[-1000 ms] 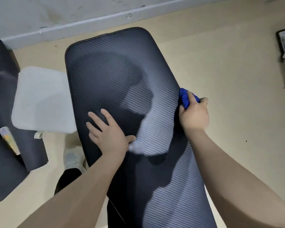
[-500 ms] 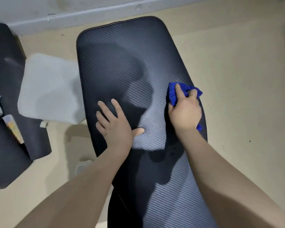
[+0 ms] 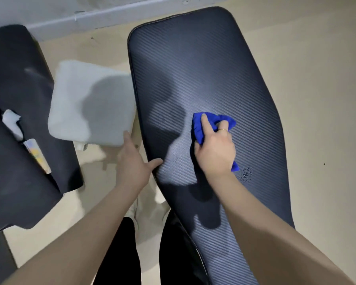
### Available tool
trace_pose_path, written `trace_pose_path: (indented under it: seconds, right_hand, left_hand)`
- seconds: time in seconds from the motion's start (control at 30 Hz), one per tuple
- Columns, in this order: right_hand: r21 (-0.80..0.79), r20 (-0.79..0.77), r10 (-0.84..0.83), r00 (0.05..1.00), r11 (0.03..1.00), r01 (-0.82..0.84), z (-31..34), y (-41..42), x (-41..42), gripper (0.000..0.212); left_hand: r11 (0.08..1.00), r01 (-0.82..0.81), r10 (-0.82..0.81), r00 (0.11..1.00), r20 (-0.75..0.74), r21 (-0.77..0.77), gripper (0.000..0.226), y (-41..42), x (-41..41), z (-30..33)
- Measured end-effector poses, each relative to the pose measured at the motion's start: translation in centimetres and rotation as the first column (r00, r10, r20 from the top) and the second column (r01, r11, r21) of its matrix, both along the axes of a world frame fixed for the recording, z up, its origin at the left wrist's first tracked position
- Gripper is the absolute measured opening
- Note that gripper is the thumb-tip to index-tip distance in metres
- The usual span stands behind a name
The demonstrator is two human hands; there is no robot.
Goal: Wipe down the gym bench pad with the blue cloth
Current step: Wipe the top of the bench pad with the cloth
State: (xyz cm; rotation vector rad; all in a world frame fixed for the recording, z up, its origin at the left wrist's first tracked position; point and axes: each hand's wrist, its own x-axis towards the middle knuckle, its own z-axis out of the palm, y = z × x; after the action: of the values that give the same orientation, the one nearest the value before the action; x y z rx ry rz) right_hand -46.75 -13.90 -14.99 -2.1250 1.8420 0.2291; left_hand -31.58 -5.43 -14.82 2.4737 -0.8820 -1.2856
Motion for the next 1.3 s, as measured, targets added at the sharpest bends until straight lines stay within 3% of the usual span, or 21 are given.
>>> trace_pose_path:
  seconds: [0.07,0.2,0.27,0.37,0.43,0.53,0.6,0.7,0.77,0.83,0.9,0.97,1.07,1.17,1.23,1.3]
  right_hand:
    - [-0.048,0.036,0.181,0.983,0.983,-0.179,0.1,2.8,1.4,0.068]
    - [-0.049,0.086,0.557,0.826,0.831,-0.555,0.2,4.8,1.6,0.075]
    - [-0.033,0.061,0.560,0.826,0.829,-0.559,0.3,2.1,1.6,0.071]
    - [-0.022,-0.014,0.223,0.975,0.975,-0.223,0.1,-2.9,2.4,0.058]
    - [-0.052,-0.028,0.078,0.997,0.995,-0.079,-0.4,-3.9,3.2,0.057]
    - [-0.077,0.004,0.207,0.978,0.975,-0.206,-0.3,-0.7,4.9,0.059]
    - [-0.095,0.075,0.406,0.911,0.912,-0.399,-0.5,2.7,5.2,0.063]
    - [-0.085,0.039,0.605,0.795,0.795,-0.601,-0.3,3.1,4.7,0.064]
    - [-0.051,-0.069,0.480,0.875,0.874,-0.484,0.7,0.6,4.5,0.059]
    - [-0.059,-0.144,0.161,0.976,0.984,-0.171,0.8,-1.8,3.9,0.056]
    - [-0.040,-0.132,0.062,0.989,0.997,-0.067,0.6,-1.8,3.9,0.059]
    - [-0.043,-0.077,0.237,0.968,0.970,-0.241,0.3,1.6,3.9,0.063]
    - [-0.023,0.041,0.497,0.867,0.868,-0.497,0.9,7.6,3.5,0.067]
    - [0.003,0.030,0.576,0.817,0.817,-0.576,1.5,7.3,2.1,0.059]
    - [0.003,-0.050,0.393,0.918,0.920,-0.393,1.4,4.5,1.5,0.058]
    - [0.003,-0.079,0.009,0.997,1.000,-0.009,0.7,2.1,0.9,0.059]
  left_hand:
    - [0.988,-0.144,0.131,0.972,-0.193,-0.057,0.088,-0.3,0.2,0.0]
    - [0.965,-0.244,0.199,0.918,-0.342,-0.094,0.062,-0.1,0.8,0.0]
    - [0.968,-0.223,0.172,0.922,-0.346,-0.111,0.060,0.1,0.7,0.1]
    - [0.961,-0.242,0.181,0.916,-0.357,-0.133,0.063,0.1,0.8,-0.5]
    - [0.963,-0.236,0.172,0.911,-0.375,-0.132,0.060,0.2,1.1,-0.8]
    - [0.968,-0.191,0.121,0.923,-0.365,-0.164,0.057,0.6,1.4,-1.3]
    - [0.967,-0.159,0.072,0.920,-0.386,-0.199,0.049,0.7,1.4,-1.1]
    - [0.964,-0.210,0.116,0.885,-0.450,-0.163,0.046,0.7,1.5,-0.8]
    - [0.959,-0.265,0.189,0.861,-0.472,-0.100,0.058,0.8,1.3,-1.1]
    - [0.957,-0.273,0.205,0.878,-0.433,-0.100,0.061,1.1,1.3,-2.2]
    - [0.951,-0.291,0.218,0.870,-0.442,-0.104,0.063,1.3,1.0,-3.3]
    - [0.941,-0.328,0.246,0.836,-0.491,-0.087,0.067,1.5,1.0,-3.7]
    - [0.958,-0.278,0.213,0.854,-0.475,-0.070,0.065,1.6,1.4,-3.0]
    - [0.934,-0.357,0.306,0.805,-0.509,-0.003,0.067,1.1,1.6,-2.9]
    - [0.927,-0.373,0.345,0.791,-0.506,0.049,0.067,0.8,1.8,-3.0]
    - [0.924,-0.374,0.358,0.777,-0.517,0.078,0.068,0.6,2.1,-3.1]
